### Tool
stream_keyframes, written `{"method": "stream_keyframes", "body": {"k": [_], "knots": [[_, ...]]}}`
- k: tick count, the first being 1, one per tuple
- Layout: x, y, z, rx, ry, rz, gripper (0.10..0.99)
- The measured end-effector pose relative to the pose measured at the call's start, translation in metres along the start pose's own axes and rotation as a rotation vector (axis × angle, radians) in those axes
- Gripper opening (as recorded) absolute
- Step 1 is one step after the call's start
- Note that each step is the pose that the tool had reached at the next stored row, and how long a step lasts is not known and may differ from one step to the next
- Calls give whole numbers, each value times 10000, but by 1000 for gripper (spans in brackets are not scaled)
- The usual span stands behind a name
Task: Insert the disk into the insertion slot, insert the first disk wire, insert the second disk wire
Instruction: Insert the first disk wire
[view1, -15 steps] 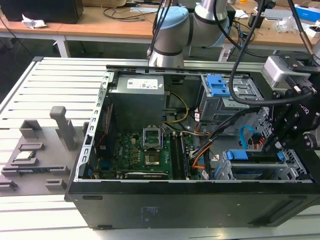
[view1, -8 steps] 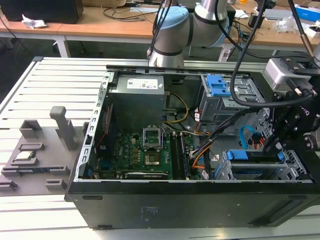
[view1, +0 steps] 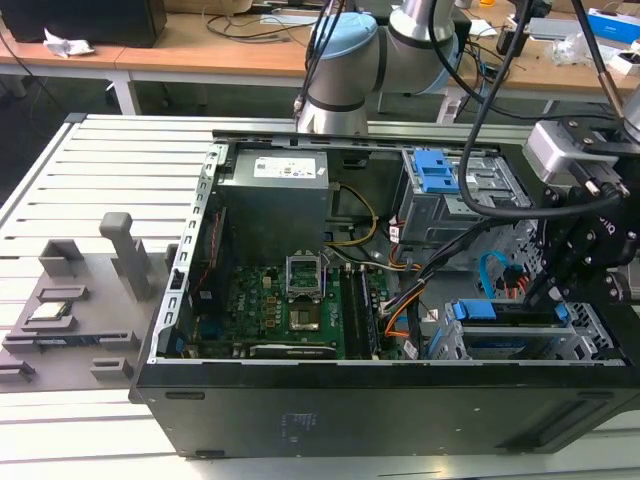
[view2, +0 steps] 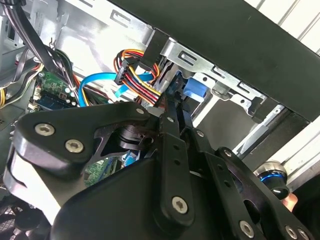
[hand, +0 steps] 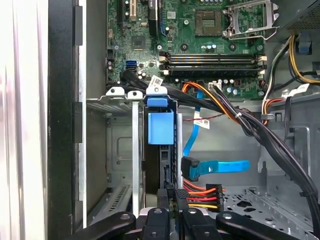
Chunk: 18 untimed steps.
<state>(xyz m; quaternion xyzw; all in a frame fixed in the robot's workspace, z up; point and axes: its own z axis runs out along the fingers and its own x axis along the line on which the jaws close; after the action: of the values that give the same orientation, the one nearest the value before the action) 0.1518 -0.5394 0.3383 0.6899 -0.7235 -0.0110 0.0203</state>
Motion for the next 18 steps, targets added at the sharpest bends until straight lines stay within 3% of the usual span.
{"method": "stream_keyframes", "body": {"k": [11, 12, 14, 18], "knots": [[-2, -3, 67, -1, -25, 0, 180], [-2, -3, 62, 0, -13, 0, 243], [0, -2, 49, 0, 0, 1, 243], [-2, 3, -63, 1, -1, 1, 243]]}}
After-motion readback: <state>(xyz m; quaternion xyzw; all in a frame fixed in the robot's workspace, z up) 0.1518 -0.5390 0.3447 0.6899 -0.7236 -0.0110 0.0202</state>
